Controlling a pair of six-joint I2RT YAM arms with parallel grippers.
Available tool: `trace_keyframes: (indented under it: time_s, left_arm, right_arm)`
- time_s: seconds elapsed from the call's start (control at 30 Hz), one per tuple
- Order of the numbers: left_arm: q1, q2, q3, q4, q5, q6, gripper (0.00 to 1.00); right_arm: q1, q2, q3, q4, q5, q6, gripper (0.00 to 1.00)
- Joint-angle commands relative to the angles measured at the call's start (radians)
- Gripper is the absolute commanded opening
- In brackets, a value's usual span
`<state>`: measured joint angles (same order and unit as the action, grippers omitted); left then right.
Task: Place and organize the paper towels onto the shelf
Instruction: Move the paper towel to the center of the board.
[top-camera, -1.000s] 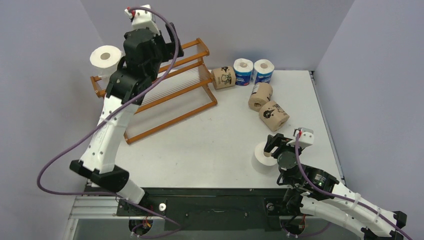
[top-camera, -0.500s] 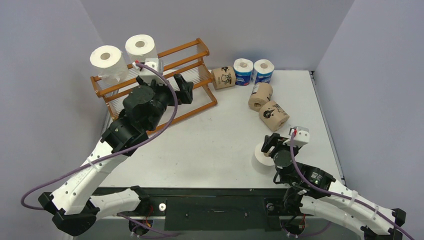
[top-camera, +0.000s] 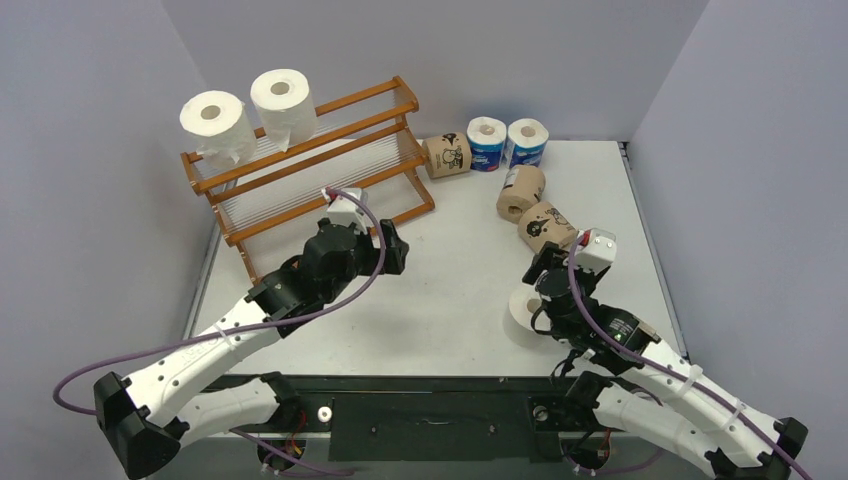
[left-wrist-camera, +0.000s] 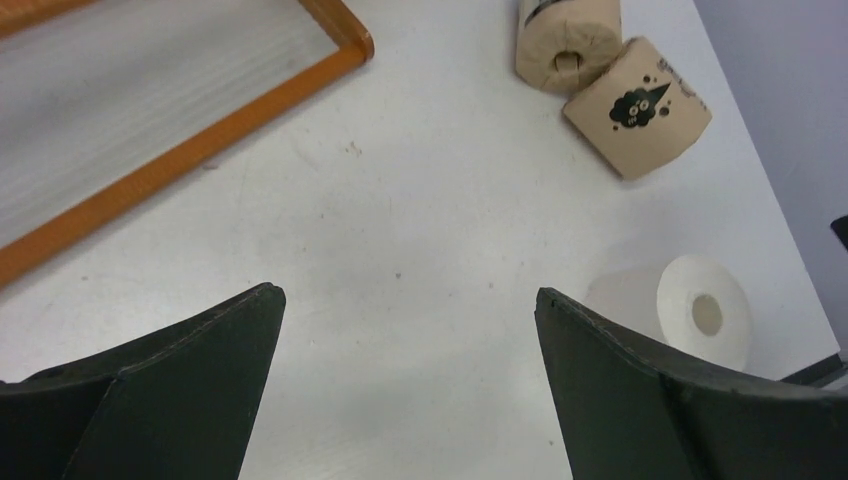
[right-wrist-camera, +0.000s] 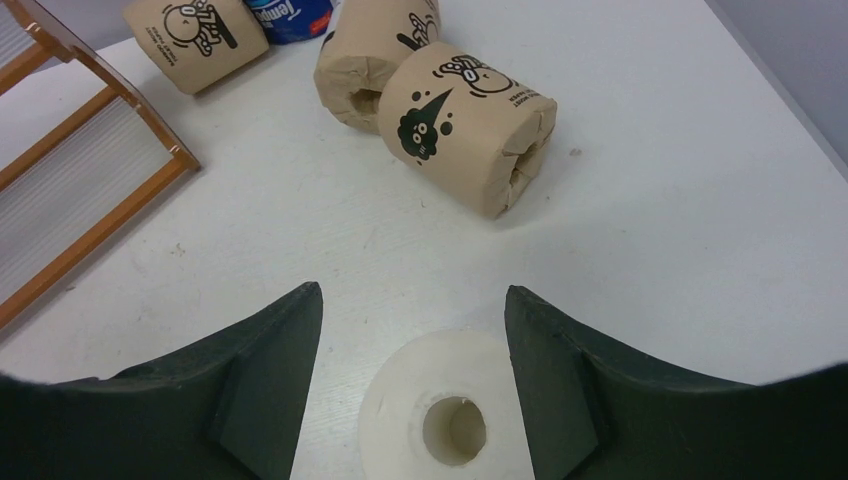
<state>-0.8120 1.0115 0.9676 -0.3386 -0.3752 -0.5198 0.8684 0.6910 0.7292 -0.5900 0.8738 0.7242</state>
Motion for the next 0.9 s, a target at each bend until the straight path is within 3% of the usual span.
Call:
trace_keyframes:
  time_s: [0.0,0.13,0.33,0.87]
  left_arm:
    - [-0.026,-0.024,-0.087,0.09,0.089,-0.106,0.97]
    - [-0.06,-0.021,-0.177,0.118,0.106,-0.153,0.96]
    - [-0.079,-0.054,-0.303,0.147,0.119,-0.194,0.96]
    - [-0.079,-0.139,-0.4,0.167,0.115,-0.213,0.96]
  right_arm:
    - [-0.053,0.014,0.004,0.003,-0.131,0.03,0.63]
    - [-0.062,0.047,0.005,0.01,-0.21,0.01,0.63]
    - [-0.065,0.115,0.022,-0.065,-0.207,0.034,0.64]
    - [-0.115,0.265,0.031,-0.09,-0.261,0.049,0.63]
